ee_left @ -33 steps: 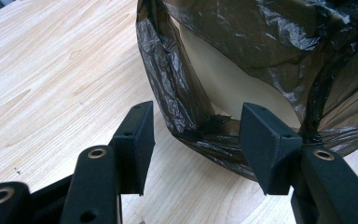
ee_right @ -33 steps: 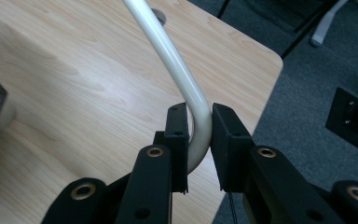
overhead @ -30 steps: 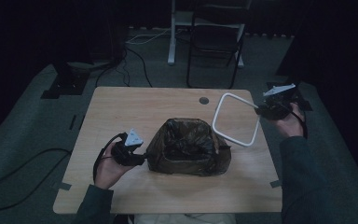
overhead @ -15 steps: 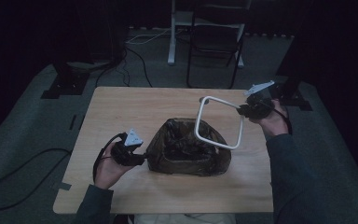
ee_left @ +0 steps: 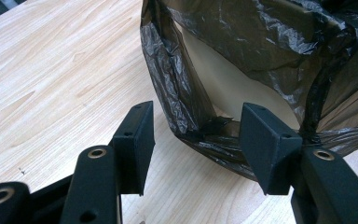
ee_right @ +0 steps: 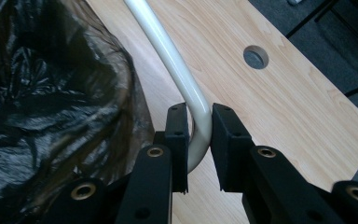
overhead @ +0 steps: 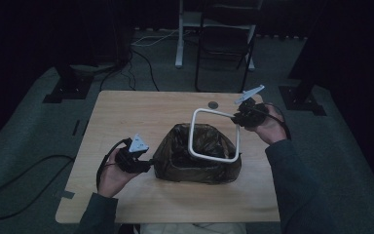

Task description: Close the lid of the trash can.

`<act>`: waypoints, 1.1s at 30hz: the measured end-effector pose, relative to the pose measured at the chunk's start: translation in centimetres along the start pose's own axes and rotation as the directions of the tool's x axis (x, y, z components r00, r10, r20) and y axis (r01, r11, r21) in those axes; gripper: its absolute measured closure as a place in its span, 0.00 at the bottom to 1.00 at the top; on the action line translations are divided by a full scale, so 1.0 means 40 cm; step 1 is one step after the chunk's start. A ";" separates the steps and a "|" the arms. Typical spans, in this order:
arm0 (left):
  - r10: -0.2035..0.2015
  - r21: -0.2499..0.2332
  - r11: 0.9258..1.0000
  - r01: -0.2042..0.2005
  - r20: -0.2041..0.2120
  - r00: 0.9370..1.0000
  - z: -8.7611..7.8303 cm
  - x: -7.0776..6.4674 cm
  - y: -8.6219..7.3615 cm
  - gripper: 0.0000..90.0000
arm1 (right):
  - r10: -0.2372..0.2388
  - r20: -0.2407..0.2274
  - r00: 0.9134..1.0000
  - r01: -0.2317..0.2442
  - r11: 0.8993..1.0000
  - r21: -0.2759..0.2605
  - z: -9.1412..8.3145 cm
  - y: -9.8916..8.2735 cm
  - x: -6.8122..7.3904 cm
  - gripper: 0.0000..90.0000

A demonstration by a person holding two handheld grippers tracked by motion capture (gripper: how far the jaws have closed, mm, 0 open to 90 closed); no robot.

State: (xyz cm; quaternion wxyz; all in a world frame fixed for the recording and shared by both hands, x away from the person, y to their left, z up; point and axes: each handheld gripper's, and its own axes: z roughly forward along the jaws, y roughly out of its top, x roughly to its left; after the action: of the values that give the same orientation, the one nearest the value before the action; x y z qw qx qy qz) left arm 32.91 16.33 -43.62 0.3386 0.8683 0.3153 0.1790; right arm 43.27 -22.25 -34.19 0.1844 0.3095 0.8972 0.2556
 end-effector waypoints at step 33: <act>-0.005 -0.013 1.000 0.005 -0.005 1.000 -0.013 0.007 0.000 0.51 | -0.102 -0.082 0.991 0.111 0.987 0.117 0.075 0.103 0.120 0.86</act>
State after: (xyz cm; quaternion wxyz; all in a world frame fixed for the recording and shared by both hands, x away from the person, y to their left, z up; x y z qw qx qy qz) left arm 32.84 16.75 -43.24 0.3439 0.8647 0.3172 0.1827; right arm 43.08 -15.31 -35.05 0.1448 0.2618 0.9326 0.2021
